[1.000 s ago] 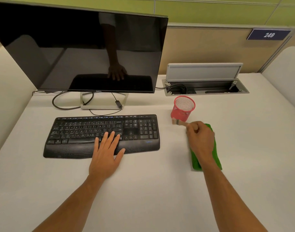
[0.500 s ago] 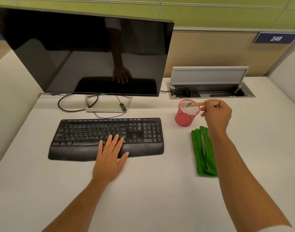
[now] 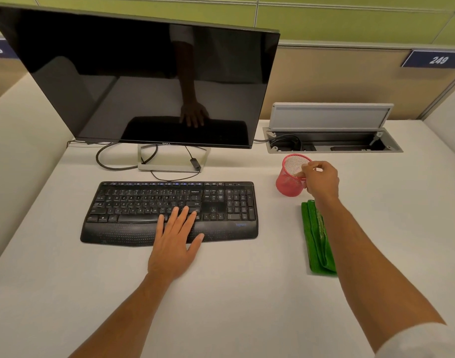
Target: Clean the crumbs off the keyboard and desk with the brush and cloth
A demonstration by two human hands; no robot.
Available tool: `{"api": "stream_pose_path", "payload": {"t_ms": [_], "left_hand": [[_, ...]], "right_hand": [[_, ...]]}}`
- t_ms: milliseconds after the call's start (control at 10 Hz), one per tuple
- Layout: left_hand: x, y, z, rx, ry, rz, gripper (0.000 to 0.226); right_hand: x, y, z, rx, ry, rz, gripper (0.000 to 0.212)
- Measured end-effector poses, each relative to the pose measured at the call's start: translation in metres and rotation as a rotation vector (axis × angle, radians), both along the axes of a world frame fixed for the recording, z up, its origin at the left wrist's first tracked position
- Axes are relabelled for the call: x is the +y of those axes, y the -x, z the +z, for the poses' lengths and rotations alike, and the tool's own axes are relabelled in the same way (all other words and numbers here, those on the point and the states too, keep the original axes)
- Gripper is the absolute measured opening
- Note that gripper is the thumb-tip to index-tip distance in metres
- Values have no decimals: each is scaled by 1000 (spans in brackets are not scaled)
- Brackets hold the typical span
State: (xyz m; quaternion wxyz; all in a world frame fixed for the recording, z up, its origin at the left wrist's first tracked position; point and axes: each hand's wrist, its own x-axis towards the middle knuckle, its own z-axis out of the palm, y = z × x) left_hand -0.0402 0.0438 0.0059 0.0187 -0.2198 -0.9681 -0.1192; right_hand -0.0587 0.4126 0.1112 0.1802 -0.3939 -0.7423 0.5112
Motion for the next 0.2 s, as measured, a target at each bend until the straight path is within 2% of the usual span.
{"api": "stream_pose_path", "payload": {"t_ms": [200], "left_hand": [[-1,1,-1,15,-19,4,66]], "right_hand": [[-15,-14,-7,167,-53,-75,27]]}}
